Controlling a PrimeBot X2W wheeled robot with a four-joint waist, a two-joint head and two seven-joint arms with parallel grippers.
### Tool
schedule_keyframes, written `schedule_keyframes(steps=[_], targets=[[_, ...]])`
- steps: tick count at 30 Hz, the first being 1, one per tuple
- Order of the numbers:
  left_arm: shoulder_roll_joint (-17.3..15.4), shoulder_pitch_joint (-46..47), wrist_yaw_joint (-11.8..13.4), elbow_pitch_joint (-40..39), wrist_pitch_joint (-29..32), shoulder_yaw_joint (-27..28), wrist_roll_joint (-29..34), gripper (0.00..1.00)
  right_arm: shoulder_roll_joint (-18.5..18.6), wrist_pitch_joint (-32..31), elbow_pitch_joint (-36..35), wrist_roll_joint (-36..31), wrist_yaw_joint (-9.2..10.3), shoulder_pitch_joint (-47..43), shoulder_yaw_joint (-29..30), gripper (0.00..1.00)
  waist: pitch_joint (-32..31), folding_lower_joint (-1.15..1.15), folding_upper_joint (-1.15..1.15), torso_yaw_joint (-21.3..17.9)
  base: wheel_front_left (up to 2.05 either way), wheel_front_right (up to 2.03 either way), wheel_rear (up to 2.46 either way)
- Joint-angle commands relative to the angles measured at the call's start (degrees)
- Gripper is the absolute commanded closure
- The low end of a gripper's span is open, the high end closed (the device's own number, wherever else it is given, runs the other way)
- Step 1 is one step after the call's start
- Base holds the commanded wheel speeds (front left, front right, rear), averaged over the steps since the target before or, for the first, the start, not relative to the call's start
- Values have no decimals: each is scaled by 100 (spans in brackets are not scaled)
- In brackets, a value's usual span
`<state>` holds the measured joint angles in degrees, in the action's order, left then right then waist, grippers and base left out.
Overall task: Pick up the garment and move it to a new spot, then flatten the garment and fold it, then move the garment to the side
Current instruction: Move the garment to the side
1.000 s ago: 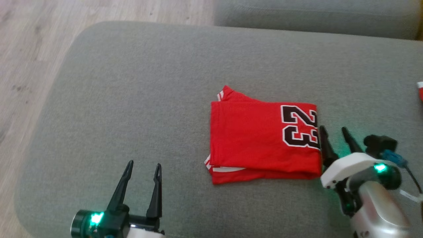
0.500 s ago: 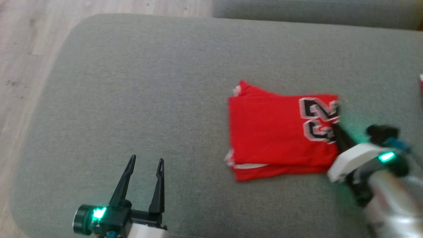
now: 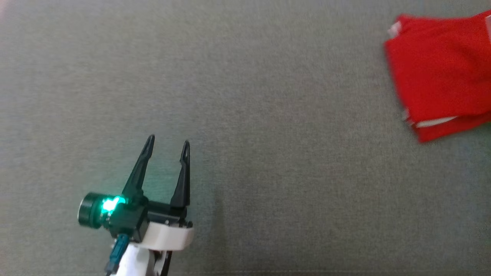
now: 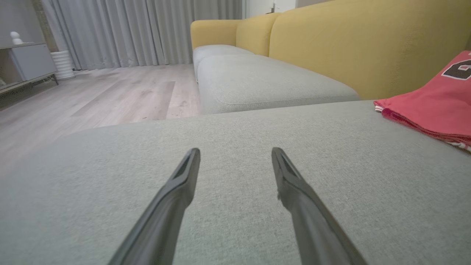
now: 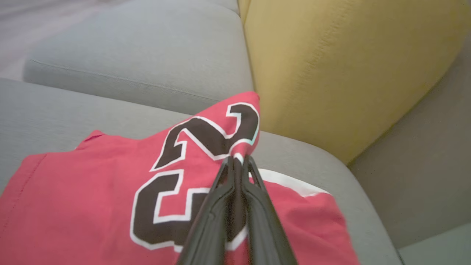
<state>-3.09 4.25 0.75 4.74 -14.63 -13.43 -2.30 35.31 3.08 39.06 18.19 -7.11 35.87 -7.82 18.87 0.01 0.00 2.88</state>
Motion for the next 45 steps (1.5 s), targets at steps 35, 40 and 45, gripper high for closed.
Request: schedule_keyframes(steps=[35, 40, 45], targets=[[21, -591, 522, 703, -37, 310, -568, 0, -2666, 1188, -1649, -742, -37, -3119, -13, 0, -2536, -1, 0, 122, 0, 0, 0], [21, -681, 598, 587, -37, 418, -570, 0, -3054, 1190, -2395, -1146, -37, -3688, 288, 0, -2655, -1, 0, 119, 0, 0, 0], [21, -681, 528, 526, -37, 465, -479, 0, -3163, 1191, -2448, -1256, -37, -3870, 337, 0, -2682, -1, 0, 115, 0, 0, 0]])
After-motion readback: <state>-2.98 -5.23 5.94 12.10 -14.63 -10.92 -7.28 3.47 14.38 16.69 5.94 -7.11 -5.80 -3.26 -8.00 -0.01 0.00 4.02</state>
